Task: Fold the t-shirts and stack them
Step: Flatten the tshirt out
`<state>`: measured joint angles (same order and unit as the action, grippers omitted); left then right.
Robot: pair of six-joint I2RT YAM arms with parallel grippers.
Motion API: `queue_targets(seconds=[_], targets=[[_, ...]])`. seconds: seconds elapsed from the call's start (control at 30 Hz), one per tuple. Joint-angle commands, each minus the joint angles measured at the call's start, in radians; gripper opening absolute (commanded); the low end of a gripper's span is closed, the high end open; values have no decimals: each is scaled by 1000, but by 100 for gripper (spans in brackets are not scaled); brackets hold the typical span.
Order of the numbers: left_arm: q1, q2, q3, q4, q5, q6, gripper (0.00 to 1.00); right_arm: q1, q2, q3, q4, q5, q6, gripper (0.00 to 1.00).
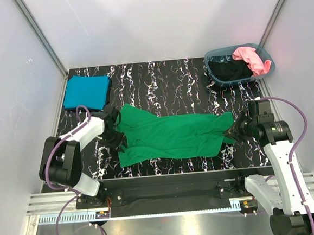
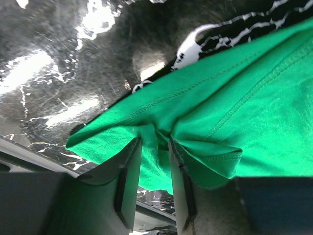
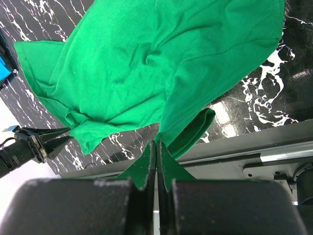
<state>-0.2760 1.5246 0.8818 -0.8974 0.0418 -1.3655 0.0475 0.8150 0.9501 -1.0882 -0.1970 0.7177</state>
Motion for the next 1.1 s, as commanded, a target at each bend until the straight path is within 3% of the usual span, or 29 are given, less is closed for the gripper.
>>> queue_targets(seconds=[0.0,0.1,0.2,0.27,0.3,0.4,0.53,0.67,0.7,0.83,0.93,1.07], targets=[[-18,6,26,20,29,3,33,3,1,29,27,19,-18,0],[-28,6,22,15,38,0,27,5,6,35,27,24,-18,0],[-35,-20,35,-17,17,5,14,5,6,38,24,28,-21,0],[-37,-47,78,-75,-20,29,9,3,6,52,19,42,-30,0],[-37,-55,107,-102,-37,46,2,5,6,62,10,54,-37,0],[-38,-99,267,-233,-160,104,0,3,33,157,-21,154,-53,0],[-37,-156,547,-356,-313,181,0,5,157,384,-6,321,-83,0],[-37,-149,889,-414,-469,285,0,5,340,798,1,421,-110,0],[-37,-141,1030,-422,-486,302,0,5,413,879,-2,448,-109,0],[-34,-87,1329,-410,-531,387,0,3,587,1349,-7,450,-86,0],[-28,-86,1427,-367,-499,427,0,2,680,1573,-12,380,-70,0],[-28,-185,1361,-302,-430,451,0,3,627,1541,77,262,-75,0]])
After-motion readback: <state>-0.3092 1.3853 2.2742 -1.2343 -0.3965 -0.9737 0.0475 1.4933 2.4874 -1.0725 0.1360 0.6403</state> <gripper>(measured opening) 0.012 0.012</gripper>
